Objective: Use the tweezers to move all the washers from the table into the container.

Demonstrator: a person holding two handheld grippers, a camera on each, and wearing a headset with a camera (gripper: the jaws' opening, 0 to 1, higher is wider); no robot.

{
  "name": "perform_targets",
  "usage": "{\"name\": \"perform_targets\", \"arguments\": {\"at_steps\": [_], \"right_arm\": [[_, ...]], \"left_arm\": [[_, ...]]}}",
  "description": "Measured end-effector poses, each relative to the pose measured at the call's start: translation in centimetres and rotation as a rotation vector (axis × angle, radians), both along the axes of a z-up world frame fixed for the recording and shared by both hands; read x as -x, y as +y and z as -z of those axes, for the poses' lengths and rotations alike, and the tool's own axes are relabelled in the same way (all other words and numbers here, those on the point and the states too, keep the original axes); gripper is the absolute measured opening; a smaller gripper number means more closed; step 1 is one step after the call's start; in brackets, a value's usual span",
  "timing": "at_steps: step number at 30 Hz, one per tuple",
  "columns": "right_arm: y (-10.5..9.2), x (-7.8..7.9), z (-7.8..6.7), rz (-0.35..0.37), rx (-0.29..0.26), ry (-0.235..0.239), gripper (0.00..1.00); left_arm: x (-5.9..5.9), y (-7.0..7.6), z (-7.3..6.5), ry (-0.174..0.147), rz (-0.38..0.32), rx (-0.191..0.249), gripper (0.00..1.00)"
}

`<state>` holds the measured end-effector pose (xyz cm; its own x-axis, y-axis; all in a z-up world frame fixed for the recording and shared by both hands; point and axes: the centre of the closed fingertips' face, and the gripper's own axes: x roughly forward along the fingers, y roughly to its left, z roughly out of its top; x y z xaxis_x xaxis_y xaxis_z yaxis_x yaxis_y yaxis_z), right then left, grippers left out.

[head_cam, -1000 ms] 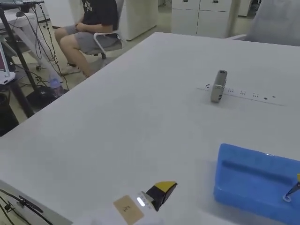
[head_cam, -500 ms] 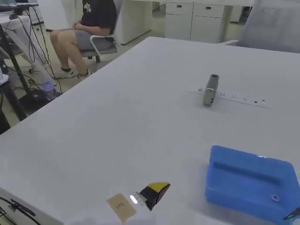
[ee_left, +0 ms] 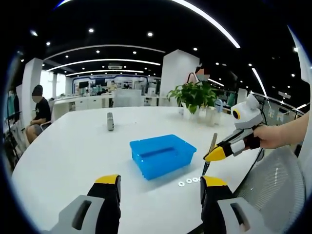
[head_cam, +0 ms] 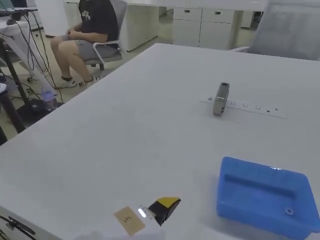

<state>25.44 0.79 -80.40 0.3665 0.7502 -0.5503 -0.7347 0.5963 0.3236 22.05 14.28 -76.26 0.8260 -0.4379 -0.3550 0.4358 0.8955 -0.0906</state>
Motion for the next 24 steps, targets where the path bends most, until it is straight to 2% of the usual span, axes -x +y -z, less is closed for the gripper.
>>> {"name": "perform_targets", "arguments": {"at_steps": [8, 12, 15, 21, 24], "right_arm": [[-0.1, 0.2, 0.5, -0.012, 0.013, -0.016, 0.03], [0.2, 0.4, 0.4, -0.045, 0.024, -0.049, 0.04], [0.5, 0.9, 0.4, -0.118, 0.059, -0.105, 0.04], [1.1, 2.0, 0.5, -0.259, 0.164, -0.223, 0.04], [1.4, 2.3, 0.5, -0.290, 0.191, -0.258, 0.04]], "left_arm": [[0.0, 0.0, 0.1, 0.004, 0.001, -0.009, 0.65], [0.0, 0.1, 0.1, 0.001, -0.002, -0.010, 0.64], [0.0, 0.1, 0.1, 0.001, -0.001, -0.012, 0.63], [0.1, 0.1, 0.2, 0.007, 0.003, -0.019, 0.61], [0.1, 0.1, 0.2, 0.008, 0.004, -0.022, 0.61]]}}
